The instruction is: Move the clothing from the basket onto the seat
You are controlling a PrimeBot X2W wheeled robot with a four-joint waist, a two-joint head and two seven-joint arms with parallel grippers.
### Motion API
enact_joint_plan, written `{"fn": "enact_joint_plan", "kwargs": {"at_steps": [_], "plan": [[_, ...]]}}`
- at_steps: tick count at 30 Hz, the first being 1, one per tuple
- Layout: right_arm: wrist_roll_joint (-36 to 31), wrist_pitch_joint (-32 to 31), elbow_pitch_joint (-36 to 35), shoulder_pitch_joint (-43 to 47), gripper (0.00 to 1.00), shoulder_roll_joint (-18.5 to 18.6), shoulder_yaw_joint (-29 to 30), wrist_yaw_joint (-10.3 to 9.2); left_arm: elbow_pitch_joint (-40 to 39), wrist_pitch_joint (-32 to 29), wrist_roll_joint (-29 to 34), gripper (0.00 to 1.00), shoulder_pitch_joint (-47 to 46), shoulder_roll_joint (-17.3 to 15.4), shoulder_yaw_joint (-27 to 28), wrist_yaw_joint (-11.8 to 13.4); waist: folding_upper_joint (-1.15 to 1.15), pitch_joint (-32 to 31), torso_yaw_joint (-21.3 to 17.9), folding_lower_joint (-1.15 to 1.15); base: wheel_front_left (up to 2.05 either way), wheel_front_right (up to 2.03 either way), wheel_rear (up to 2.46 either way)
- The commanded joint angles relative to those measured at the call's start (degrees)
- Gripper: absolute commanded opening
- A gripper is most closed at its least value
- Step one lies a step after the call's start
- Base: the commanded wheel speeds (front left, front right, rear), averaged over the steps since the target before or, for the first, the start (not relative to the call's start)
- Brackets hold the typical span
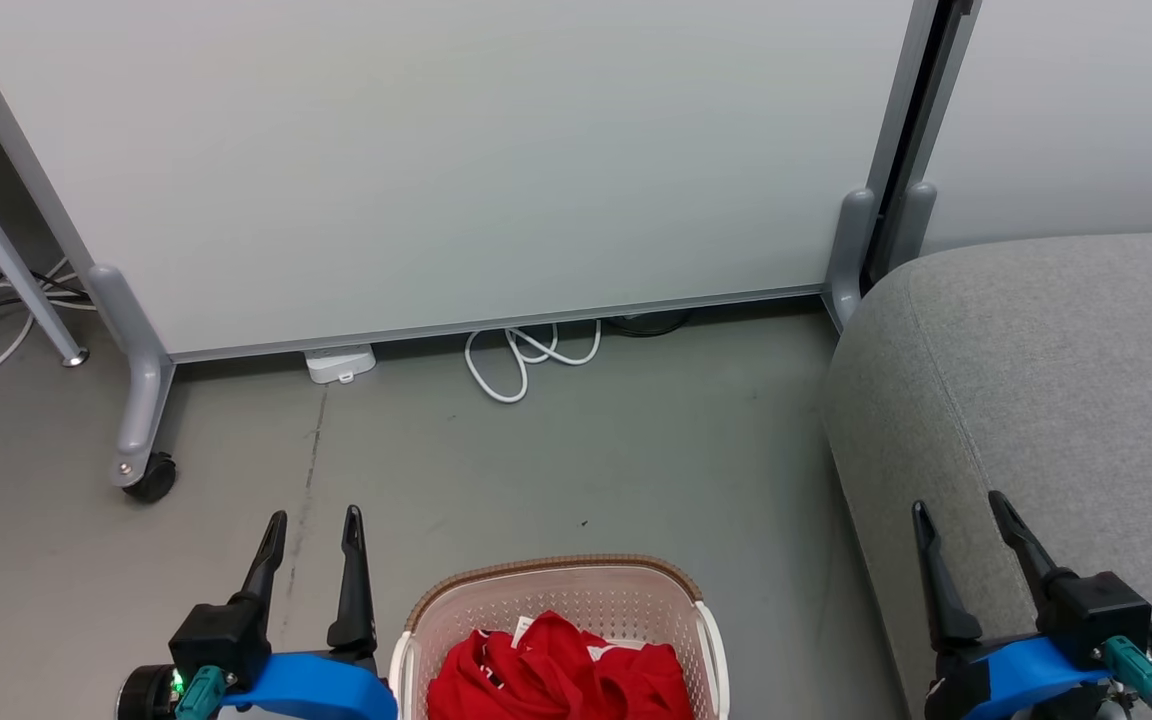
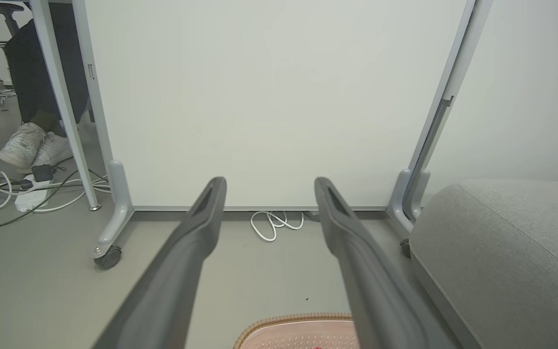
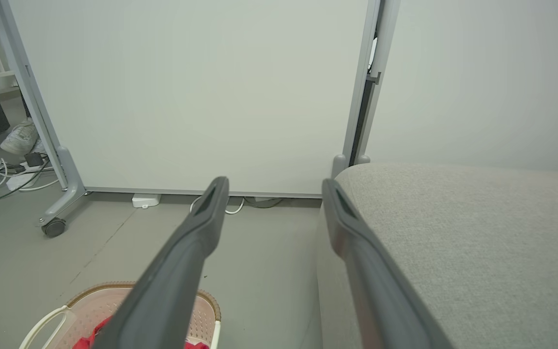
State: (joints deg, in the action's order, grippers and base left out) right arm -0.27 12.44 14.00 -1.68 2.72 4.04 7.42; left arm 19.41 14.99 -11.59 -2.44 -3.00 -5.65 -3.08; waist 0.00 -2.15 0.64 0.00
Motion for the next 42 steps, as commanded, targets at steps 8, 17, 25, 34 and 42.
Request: {"fn": "enact_joint_plan", "kwargs": {"at_steps": [8,17,25,34,42], "plan": [[0.55,0.27,-0.68,-0.53,1.00,0.29,-1.50,0.13,4.40,0.20,-0.59,1.00,-0.35,0.02,-0.04,-0.28,0.00,1.79,-2.11,0.00,0.00,0.00,0.00],[0.34,0.30,-3.76,-4.13,1.00,0.26,-5.05,0.12,13.67,-2.07,-1.20,1.00,-6.81,-1.27,-1.30,-1.55,0.00,11.62,-7.61,0.00,0.00,0.00,0.00],[1.63,1.19,-6.09,-9.42,1.00,0.23,-8.37,0.08,23.75,-4.40,-0.99,1.00,-16.14,-2.66,-2.73,-2.58,0.00,24.39,-12.48,0.00,0.00,0.00,0.00],[3.71,2.45,-7.26,-14.73,1.00,0.19,-10.09,0.08,32.71,-9.91,-0.96,1.00,-26.37,-4.68,-3.35,-1.98,0.00,36.79,-16.19,0.00,0.00,0.00,0.00],[6.20,2.83,-7.52,-17.36,1.00,0.19,-12.50,0.08,38.82,-12.99,-1.99,1.00,-31.68,-6.15,-2.64,-0.91,0.00,41.90,-19.07,0.00,0.00,0.00,0.00]]}}
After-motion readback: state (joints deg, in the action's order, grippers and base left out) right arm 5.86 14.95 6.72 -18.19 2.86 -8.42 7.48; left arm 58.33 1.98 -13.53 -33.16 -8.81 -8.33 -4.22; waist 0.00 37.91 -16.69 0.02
